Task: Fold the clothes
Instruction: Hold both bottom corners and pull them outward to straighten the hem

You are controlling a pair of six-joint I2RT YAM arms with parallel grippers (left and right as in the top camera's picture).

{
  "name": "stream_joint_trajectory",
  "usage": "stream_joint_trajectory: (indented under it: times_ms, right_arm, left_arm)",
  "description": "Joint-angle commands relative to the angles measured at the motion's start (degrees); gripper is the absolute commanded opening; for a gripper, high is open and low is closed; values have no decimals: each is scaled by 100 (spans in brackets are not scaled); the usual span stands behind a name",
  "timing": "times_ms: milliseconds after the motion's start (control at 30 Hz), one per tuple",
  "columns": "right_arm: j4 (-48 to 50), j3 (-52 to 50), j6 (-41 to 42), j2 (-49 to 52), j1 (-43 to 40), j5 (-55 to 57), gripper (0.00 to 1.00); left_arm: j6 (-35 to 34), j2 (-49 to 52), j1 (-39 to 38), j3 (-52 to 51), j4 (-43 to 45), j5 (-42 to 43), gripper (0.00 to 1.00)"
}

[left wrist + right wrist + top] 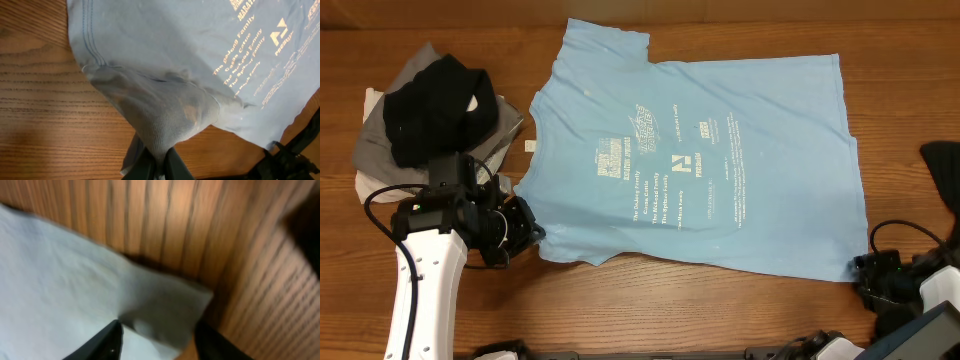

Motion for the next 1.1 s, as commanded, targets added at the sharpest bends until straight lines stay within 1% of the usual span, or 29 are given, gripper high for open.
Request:
stream_joint_trajectory:
  times_ms: [0,133,233,300,433,633,733,800,1067]
  right_arm:
    - [59,-114,83,190,11,76,5]
    - [-284,52,-15,175,9,33,4]
    - [-846,516,-254,96,11,-13,4]
    - [-1296,879,-302,-28,11,-118,4]
    - [-1808,1434,-308,-409,11,-310,4]
    - [-2417,2129,-306,-879,15,-389,4]
    - [-2350,2245,-282,-881,81,-664,4]
    - [-2214,2245,-254,-791,186,-787,4]
    - [-1180,2245,212,-337,911,-809,4]
  left_arm:
    - [155,-17,-11,92,7,-48,8]
    - [153,-17,-11,92,0,-31,8]
    - [153,-17,-11,92,0,-31,6]
    - [153,-20,-11,92,-59,-31,4]
    - [101,-39,-11,92,-205,-33,4]
    - [-109,-501,-11,92,-308,-33,4]
    - [-98,-774,-11,92,26,-103,8]
    - [0,-778,-11,92,258,-105,8]
    - [166,-144,-11,92,678,-240,6]
